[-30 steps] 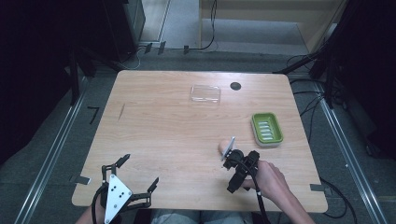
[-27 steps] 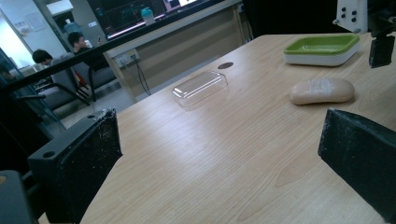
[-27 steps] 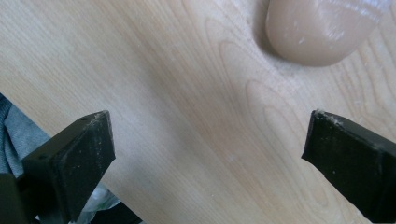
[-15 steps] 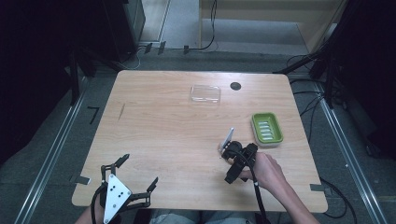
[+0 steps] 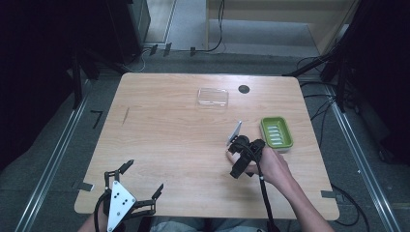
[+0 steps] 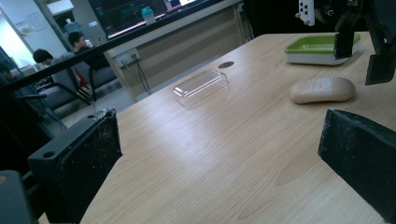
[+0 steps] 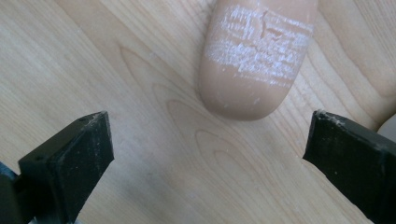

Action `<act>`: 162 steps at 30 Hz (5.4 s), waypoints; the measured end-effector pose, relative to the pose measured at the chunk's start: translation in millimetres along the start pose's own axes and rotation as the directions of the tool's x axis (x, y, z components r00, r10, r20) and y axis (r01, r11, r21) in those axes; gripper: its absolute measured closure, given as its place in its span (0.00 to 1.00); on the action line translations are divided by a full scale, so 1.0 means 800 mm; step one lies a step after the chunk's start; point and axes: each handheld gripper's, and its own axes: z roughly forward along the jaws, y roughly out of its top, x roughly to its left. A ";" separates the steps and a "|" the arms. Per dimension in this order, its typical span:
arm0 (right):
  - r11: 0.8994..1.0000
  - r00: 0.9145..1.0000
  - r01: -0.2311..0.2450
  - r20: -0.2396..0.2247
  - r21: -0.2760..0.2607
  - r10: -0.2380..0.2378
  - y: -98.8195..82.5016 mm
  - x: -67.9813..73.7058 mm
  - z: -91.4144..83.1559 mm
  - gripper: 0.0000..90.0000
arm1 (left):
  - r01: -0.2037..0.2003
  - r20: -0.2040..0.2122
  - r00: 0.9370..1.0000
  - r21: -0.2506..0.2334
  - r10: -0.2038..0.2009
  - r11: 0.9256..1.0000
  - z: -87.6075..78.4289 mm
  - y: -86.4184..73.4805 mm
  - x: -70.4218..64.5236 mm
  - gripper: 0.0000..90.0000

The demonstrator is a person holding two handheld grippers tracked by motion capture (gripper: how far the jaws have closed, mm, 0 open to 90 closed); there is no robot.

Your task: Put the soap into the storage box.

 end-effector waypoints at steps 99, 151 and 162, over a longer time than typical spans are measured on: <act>0.996 0.999 0.031 -0.026 0.081 -0.029 0.048 -0.037 0.019 0.37 | 0.005 -0.006 1.000 0.001 -0.005 1.000 -0.001 0.000 0.001 0.00; 0.996 0.999 0.054 -0.011 0.071 -0.053 0.033 -0.059 -0.034 0.38 | 0.006 -0.010 1.000 0.003 -0.005 1.000 0.000 0.000 0.000 0.00; 0.998 0.999 0.038 -0.007 0.059 -0.038 0.030 -0.067 -0.042 0.38 | 0.002 -0.010 1.000 0.006 -0.001 1.000 0.000 0.000 0.000 0.00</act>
